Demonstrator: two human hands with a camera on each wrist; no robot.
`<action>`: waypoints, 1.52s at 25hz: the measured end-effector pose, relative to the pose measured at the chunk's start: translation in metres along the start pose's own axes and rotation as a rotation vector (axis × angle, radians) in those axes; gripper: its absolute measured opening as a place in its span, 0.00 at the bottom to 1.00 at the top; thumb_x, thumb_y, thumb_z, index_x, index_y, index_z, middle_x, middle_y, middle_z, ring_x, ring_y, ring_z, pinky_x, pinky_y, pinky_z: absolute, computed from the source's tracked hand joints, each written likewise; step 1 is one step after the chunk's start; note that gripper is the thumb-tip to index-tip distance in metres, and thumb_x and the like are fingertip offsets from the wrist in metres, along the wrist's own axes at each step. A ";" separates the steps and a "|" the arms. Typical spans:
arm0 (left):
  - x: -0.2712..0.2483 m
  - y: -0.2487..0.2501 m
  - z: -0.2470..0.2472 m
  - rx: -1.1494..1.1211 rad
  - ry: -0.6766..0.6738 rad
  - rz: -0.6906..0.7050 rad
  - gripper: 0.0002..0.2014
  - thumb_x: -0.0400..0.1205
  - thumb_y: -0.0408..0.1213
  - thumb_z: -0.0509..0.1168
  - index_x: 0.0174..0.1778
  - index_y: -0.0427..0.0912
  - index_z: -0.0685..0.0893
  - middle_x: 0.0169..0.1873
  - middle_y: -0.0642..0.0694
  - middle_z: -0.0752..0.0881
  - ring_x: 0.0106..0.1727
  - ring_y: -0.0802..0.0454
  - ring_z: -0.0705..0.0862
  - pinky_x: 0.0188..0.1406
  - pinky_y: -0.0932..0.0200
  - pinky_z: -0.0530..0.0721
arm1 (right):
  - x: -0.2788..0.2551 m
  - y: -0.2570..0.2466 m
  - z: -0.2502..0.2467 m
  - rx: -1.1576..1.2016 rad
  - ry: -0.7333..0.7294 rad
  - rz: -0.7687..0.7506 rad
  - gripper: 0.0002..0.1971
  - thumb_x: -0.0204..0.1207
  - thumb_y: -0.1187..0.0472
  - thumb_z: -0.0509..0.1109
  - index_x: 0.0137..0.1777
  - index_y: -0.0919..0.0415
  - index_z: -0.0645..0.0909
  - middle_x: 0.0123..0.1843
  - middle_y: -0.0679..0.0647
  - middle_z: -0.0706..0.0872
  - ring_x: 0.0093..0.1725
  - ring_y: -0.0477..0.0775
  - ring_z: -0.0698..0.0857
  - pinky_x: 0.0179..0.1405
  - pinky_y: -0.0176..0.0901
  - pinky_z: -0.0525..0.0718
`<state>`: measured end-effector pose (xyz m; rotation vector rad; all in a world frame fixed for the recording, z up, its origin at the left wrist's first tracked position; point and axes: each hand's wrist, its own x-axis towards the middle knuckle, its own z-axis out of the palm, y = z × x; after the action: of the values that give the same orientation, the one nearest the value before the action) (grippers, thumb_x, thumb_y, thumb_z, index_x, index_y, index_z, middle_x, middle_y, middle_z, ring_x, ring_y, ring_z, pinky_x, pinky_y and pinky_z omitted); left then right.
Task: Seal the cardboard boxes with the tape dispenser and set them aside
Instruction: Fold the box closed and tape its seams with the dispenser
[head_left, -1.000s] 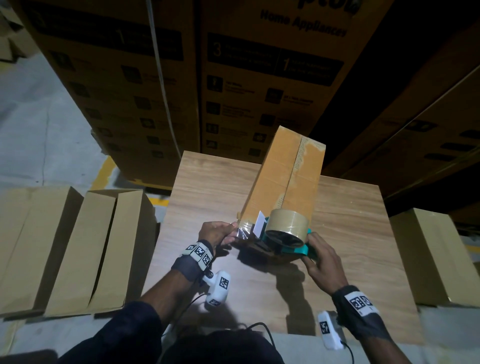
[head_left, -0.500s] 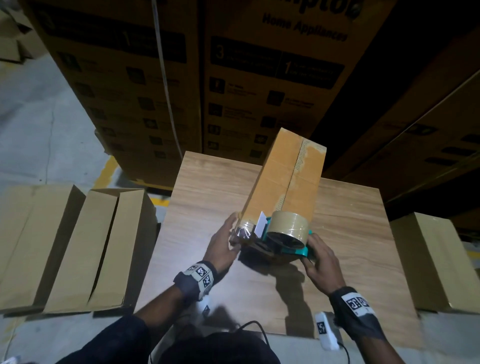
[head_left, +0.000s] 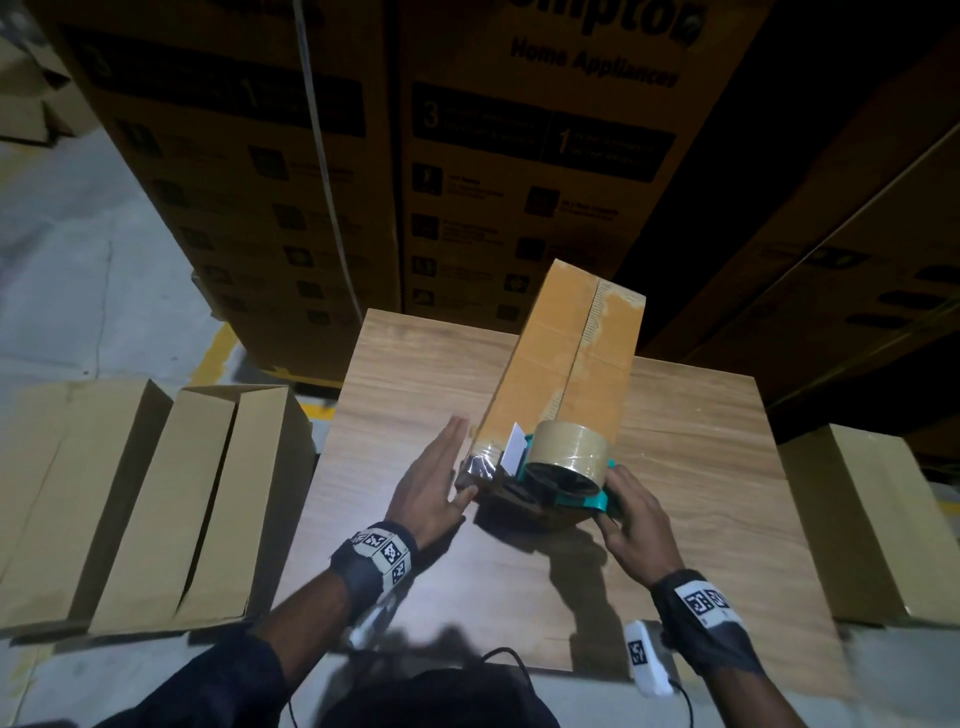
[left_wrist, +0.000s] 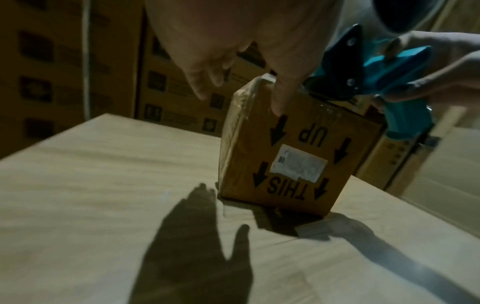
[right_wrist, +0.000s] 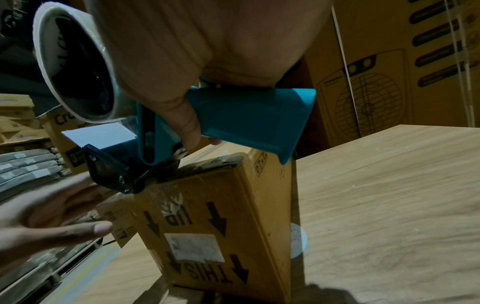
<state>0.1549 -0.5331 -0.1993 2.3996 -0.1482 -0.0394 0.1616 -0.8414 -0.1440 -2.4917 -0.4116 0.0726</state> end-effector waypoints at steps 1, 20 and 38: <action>0.003 0.003 -0.001 0.139 0.022 0.130 0.46 0.83 0.44 0.73 0.92 0.55 0.50 0.90 0.55 0.50 0.89 0.57 0.53 0.87 0.52 0.60 | 0.001 0.000 0.000 0.001 0.002 -0.004 0.30 0.72 0.72 0.78 0.69 0.45 0.77 0.70 0.40 0.81 0.67 0.50 0.82 0.62 0.63 0.86; 0.016 0.017 0.008 0.616 -0.048 0.443 0.30 0.70 0.38 0.78 0.71 0.46 0.87 0.77 0.46 0.81 0.83 0.52 0.72 0.86 0.47 0.54 | 0.005 -0.024 -0.030 -0.020 -0.065 -0.047 0.25 0.73 0.68 0.78 0.55 0.36 0.74 0.59 0.35 0.80 0.53 0.43 0.82 0.45 0.40 0.81; 0.013 0.041 0.037 0.573 -0.039 0.395 0.32 0.87 0.42 0.63 0.87 0.39 0.66 0.86 0.41 0.68 0.88 0.43 0.64 0.87 0.43 0.62 | -0.014 -0.013 -0.077 -0.434 -0.104 -0.055 0.31 0.64 0.68 0.79 0.58 0.38 0.73 0.50 0.47 0.80 0.36 0.58 0.82 0.37 0.45 0.70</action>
<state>0.1617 -0.5896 -0.1985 2.8871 -0.7342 0.1604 0.1558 -0.8784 -0.0746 -2.9086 -0.5922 0.1003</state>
